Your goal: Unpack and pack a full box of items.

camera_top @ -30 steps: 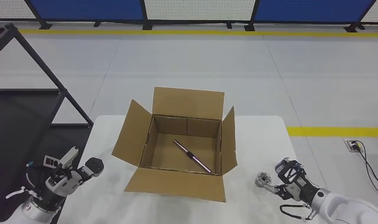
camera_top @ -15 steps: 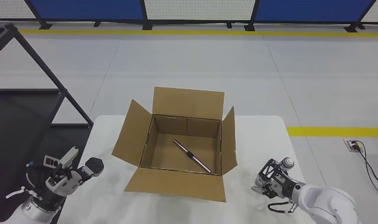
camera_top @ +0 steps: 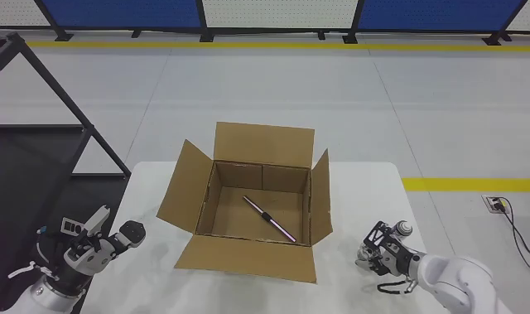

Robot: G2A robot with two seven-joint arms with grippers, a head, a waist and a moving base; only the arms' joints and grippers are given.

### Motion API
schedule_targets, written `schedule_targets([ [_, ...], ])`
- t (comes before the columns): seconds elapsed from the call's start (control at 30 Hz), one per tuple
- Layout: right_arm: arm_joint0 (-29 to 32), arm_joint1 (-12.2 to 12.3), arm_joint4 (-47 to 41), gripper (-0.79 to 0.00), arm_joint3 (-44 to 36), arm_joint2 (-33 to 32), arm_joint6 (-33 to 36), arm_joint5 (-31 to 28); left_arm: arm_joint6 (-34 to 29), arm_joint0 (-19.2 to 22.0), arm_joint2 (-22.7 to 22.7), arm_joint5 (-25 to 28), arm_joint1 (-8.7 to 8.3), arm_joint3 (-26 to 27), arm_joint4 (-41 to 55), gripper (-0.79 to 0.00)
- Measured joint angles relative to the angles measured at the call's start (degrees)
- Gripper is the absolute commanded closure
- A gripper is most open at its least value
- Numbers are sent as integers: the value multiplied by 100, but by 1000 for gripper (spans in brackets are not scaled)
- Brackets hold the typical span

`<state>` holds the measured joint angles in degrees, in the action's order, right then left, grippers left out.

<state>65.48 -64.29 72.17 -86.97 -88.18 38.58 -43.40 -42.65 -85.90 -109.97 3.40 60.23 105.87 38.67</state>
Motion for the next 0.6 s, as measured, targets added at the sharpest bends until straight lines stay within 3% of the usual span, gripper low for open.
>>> schedule_targets([
  [0.1, -65, 14, -29, -545, 81, 65, 26, -10, 0, 0, 0, 0, 0, 0, 0, -785],
  [0.17, -100, 25, -43, -388, 114, 99, 35, -13, 0, 0, 0, 0, 0, 0, 0, -785],
  [0.33, -158, 56, -72, -151, 114, 139, 50, 3, 0, 0, 0, 0, 0, 0, 0, -785],
  [0.53, 6, 125, -14, 0, -562, -98, -82, 108, 0, 0, 0, 0, 0, 0, 0, -785],
  [0.6, 136, 156, 12, 0, -1078, -297, -177, 220, 0, 0, 0, 0, 0, 0, 0, -785],
])
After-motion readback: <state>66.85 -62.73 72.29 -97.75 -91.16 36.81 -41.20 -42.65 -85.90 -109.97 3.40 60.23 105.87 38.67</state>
